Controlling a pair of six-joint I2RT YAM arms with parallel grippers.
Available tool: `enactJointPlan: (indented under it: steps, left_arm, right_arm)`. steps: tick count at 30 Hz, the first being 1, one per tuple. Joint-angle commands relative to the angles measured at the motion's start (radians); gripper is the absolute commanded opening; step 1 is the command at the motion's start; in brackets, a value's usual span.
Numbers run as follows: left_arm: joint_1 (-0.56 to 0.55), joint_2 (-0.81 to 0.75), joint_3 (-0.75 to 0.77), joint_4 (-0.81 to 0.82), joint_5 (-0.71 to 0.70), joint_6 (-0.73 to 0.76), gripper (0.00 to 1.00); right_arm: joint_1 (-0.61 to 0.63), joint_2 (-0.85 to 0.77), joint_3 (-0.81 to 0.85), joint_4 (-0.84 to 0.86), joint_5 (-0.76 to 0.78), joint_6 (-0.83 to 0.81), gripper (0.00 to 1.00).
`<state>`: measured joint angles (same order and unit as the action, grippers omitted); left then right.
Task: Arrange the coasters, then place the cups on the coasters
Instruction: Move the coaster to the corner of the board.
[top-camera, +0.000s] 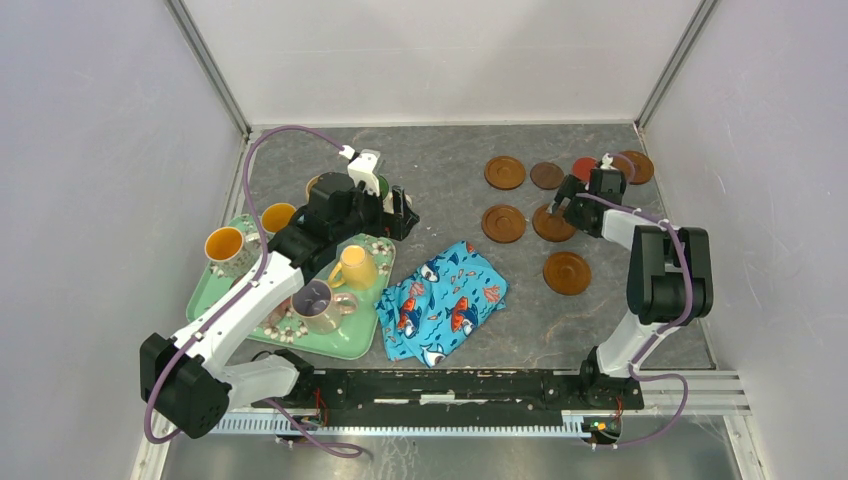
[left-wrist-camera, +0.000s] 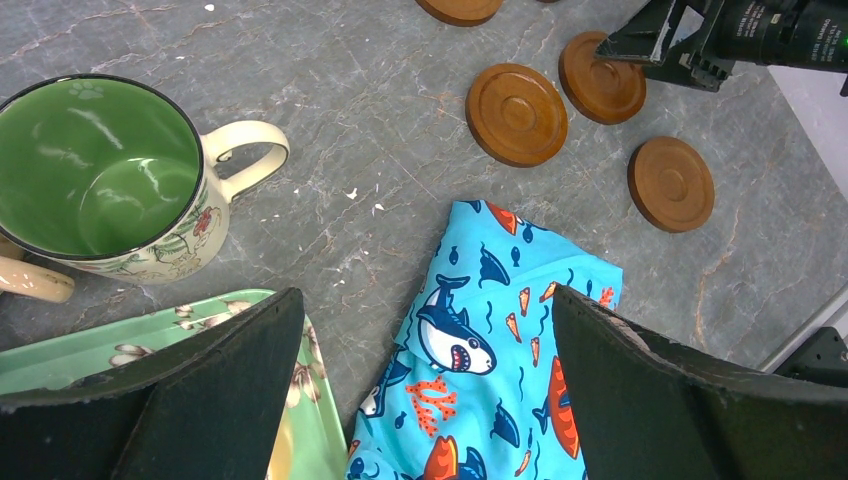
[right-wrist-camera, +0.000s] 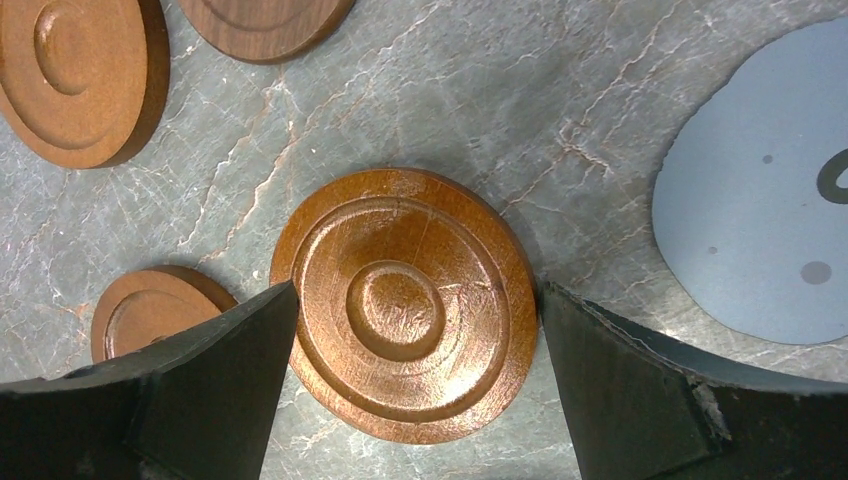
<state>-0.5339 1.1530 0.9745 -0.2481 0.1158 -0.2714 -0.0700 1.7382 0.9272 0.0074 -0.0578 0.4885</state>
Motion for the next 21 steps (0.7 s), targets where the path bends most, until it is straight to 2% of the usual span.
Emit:
enactJointPlan:
  steps: [1,11,21]
  left_arm:
    - [0.003,-0.016,0.009,0.026,0.016,0.007,1.00]
    - [0.003,-0.022,0.009,0.026,0.019,0.007,1.00]
    - [0.003,-0.021,0.010,0.026,0.025,0.007,1.00]
  right_arm:
    - [0.012,0.007,0.050,0.017,0.003,-0.005,0.98]
    - [-0.041,-0.014,0.140,-0.092,0.167,-0.075,0.98]
    - [-0.196,-0.029,0.063,-0.068,0.182,-0.061,0.98]
